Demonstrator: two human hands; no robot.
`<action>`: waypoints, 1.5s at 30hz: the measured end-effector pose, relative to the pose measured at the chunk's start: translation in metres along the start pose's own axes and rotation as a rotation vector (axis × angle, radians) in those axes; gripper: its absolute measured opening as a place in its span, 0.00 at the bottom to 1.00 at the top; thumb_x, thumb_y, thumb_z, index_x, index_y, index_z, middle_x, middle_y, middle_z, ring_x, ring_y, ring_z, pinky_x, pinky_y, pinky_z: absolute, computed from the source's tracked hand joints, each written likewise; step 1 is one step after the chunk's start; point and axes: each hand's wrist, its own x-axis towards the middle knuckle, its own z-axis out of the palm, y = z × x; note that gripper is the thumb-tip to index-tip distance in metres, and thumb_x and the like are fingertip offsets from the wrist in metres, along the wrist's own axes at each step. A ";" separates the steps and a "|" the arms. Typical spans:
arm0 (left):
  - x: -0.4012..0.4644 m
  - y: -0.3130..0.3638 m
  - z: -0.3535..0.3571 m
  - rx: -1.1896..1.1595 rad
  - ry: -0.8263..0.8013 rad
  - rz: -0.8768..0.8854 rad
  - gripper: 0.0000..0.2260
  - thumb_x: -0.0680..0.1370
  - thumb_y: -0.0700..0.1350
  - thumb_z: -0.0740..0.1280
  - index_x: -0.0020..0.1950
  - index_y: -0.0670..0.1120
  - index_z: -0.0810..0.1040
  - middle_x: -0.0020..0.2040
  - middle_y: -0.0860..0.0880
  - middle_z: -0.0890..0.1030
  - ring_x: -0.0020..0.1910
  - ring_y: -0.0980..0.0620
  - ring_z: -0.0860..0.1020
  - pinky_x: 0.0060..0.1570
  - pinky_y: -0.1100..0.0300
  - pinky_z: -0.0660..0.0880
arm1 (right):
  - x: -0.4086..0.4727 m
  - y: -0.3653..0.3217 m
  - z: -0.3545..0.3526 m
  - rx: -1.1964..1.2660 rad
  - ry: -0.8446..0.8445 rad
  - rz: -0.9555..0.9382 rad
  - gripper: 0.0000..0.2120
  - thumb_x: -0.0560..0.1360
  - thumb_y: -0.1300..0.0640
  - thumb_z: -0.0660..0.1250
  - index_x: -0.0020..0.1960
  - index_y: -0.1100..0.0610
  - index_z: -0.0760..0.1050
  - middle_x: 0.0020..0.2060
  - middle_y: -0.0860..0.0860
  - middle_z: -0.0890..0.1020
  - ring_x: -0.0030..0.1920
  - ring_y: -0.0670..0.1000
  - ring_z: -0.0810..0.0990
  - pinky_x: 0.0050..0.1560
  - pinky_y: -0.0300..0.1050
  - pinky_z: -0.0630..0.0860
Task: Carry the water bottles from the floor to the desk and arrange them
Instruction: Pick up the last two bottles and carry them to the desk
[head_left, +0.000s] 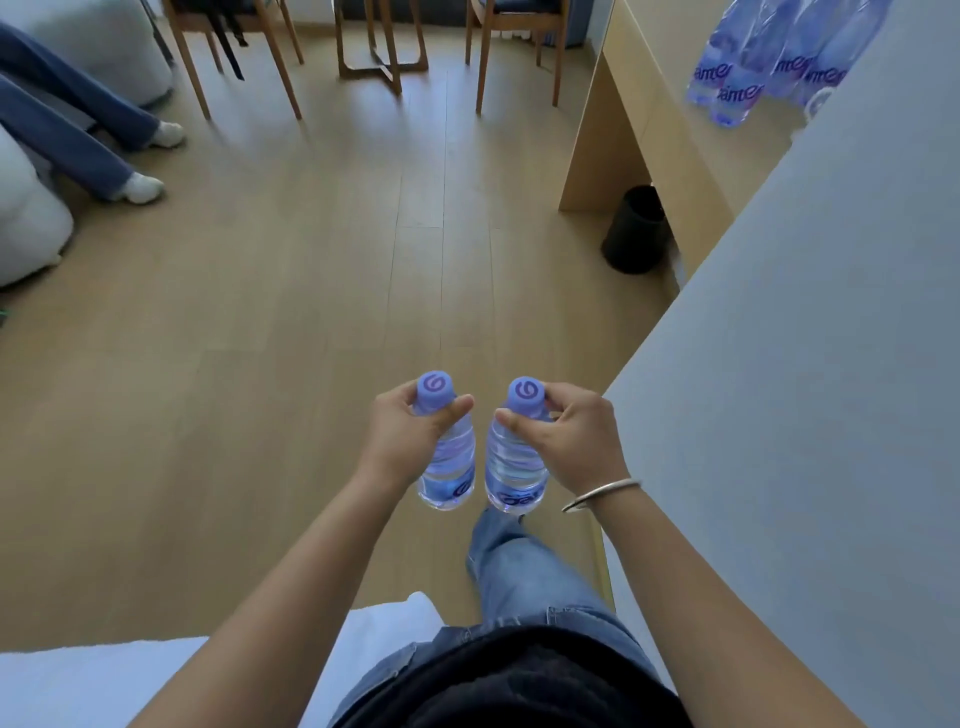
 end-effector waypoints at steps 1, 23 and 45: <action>0.020 0.004 0.000 0.004 -0.005 -0.001 0.08 0.71 0.43 0.74 0.45 0.40 0.80 0.37 0.48 0.80 0.37 0.52 0.78 0.42 0.61 0.76 | 0.021 0.000 0.005 0.006 -0.018 0.002 0.12 0.66 0.51 0.76 0.31 0.54 0.75 0.25 0.45 0.73 0.28 0.44 0.68 0.34 0.42 0.69; 0.444 0.156 0.031 0.046 -0.122 -0.010 0.04 0.71 0.40 0.73 0.40 0.46 0.80 0.38 0.49 0.82 0.38 0.53 0.80 0.45 0.59 0.77 | 0.457 -0.023 0.045 0.023 0.079 0.125 0.11 0.66 0.51 0.76 0.42 0.58 0.82 0.37 0.53 0.83 0.38 0.52 0.78 0.42 0.49 0.76; 0.814 0.345 0.222 0.221 -0.672 0.200 0.07 0.70 0.44 0.74 0.38 0.55 0.80 0.32 0.59 0.83 0.31 0.63 0.80 0.38 0.62 0.74 | 0.785 0.006 -0.074 0.053 0.770 0.405 0.22 0.66 0.51 0.75 0.26 0.55 0.64 0.22 0.46 0.62 0.28 0.47 0.59 0.29 0.37 0.58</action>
